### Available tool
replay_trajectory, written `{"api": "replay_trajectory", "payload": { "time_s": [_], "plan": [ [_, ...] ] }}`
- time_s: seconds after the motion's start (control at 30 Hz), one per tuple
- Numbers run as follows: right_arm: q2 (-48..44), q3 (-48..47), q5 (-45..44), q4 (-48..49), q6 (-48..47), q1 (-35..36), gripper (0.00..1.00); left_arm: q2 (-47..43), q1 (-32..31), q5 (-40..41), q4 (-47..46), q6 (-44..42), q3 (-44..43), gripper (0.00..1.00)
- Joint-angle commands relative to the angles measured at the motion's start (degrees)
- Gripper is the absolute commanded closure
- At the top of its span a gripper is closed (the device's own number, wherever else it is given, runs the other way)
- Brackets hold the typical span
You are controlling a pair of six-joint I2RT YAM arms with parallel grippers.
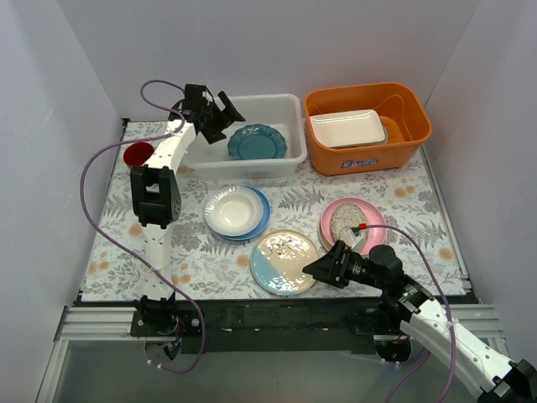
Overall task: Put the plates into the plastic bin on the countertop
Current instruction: Place the plate in the plastic bin, then pick up the plate from the corner of the board.
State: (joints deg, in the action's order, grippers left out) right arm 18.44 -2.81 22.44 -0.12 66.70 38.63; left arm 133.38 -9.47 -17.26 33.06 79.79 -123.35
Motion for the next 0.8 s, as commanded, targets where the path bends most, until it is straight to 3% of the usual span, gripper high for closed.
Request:
{"api": "replay_trajectory", "payload": {
  "time_s": [0.0, 0.23, 0.4, 0.77],
  "plan": [
    [-0.6, -1.8, -0.9, -3.5, -2.2, 0.0, 0.02, -9.8, 0.2, -0.2, 0.8, -1.0, -4.1, 0.02],
    [-3.0, -3.3, -1.9, -7.0, -3.1, 0.0, 0.02, -17.7, 0.2, -3.5, 0.4, -0.6, -0.2, 0.02],
    [-5.5, -4.5, -2.7, -10.6, -3.9, 0.0, 0.02, -26.0, 0.3, -10.3, -3.2, 2.4, 6.6, 0.02],
    [-12.6, -3.9, -5.2, -17.8, -3.9, 0.0, 0.02, -45.8, 0.4, -14.6, -8.2, 6.1, 31.0, 0.02]
  ]
}}
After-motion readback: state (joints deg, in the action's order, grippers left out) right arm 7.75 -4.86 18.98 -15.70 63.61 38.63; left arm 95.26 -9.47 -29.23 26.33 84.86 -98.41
